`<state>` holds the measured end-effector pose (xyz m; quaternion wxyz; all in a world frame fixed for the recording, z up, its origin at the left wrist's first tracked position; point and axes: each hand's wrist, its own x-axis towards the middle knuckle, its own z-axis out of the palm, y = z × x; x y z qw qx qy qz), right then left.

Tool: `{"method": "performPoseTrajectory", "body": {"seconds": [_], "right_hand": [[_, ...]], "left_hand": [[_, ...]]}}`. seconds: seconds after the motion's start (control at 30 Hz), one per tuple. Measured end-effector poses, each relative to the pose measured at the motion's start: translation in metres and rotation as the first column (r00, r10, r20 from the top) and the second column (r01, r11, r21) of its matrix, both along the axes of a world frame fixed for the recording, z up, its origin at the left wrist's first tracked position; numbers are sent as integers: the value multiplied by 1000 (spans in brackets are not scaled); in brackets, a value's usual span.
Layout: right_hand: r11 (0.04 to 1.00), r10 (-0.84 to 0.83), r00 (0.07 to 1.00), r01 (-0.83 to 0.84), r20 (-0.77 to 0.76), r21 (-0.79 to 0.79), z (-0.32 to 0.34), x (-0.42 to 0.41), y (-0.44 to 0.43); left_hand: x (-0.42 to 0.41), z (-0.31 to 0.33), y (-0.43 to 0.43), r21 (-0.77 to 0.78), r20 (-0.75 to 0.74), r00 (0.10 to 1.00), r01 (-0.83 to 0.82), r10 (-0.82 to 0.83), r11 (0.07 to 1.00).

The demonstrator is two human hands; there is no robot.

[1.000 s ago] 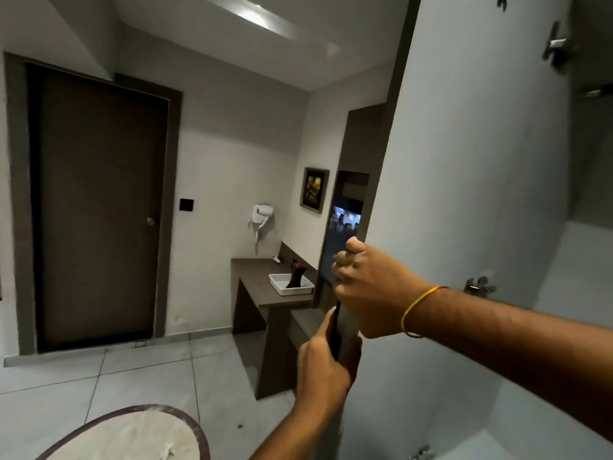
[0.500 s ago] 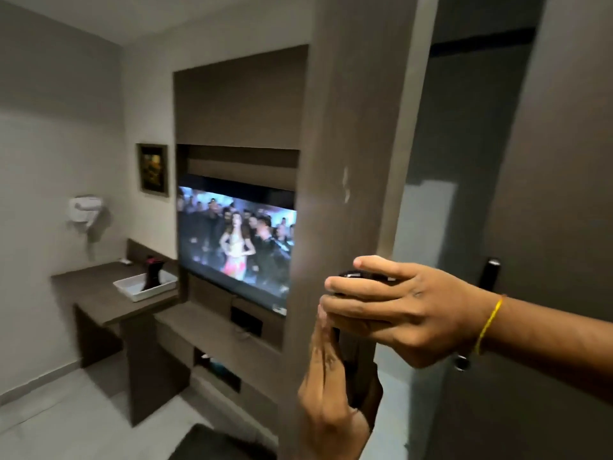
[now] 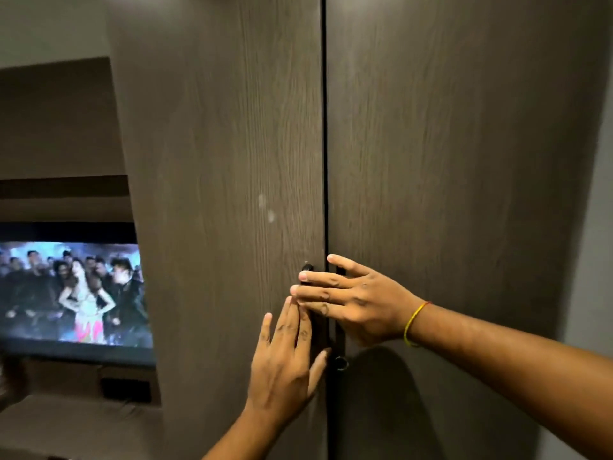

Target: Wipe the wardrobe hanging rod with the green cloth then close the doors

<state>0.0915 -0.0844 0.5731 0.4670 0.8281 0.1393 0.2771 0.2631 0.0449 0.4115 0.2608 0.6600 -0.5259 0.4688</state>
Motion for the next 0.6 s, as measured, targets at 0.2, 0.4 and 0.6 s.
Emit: {"method": "performPoseTrajectory", "body": {"seconds": [0.2,0.4,0.6], "right_hand": [[981,-146,989,145,-1,132,-9,10,-4],[937,-253,967,237,32,256,-16,11,17],[739,-375,869,71,323,669,10,5,30]], "left_hand": [[9,18,-17,127,8,998,-69,68,989],[6,35,2,199,49,997,-66,58,978],[6,125,14,21,-16,997,72,-72,997]]}}
